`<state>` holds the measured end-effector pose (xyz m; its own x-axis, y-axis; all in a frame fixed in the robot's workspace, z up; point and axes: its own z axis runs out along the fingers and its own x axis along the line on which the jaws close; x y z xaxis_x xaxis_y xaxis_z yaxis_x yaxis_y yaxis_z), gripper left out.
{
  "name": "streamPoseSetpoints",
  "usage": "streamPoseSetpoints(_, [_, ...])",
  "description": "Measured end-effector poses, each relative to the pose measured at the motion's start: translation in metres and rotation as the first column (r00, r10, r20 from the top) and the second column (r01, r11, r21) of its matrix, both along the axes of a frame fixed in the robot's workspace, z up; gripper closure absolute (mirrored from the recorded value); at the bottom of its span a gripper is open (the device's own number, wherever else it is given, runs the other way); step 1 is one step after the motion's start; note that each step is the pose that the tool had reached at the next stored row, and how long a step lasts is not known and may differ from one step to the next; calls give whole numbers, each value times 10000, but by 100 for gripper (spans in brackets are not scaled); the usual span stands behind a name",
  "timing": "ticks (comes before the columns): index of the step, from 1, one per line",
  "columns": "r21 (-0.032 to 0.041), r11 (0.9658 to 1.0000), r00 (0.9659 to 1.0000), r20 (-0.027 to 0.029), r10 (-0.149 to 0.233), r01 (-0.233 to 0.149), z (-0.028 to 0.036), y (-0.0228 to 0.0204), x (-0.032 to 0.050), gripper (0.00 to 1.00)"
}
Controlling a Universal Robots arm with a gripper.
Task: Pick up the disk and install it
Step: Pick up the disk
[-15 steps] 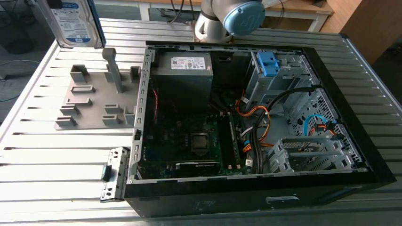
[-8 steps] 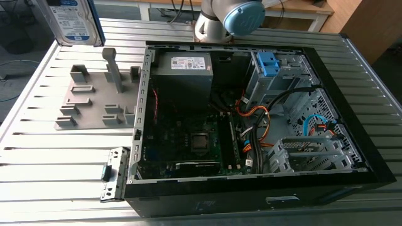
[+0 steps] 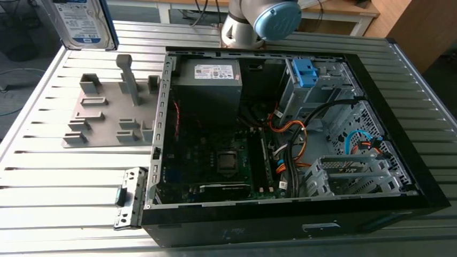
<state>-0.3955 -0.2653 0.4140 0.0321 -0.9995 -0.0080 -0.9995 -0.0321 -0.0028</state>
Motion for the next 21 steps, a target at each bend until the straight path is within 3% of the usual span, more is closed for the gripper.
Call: streamPoseSetpoints(21, [0, 10000, 10000, 1, 0, 0, 226, 0, 0, 64])
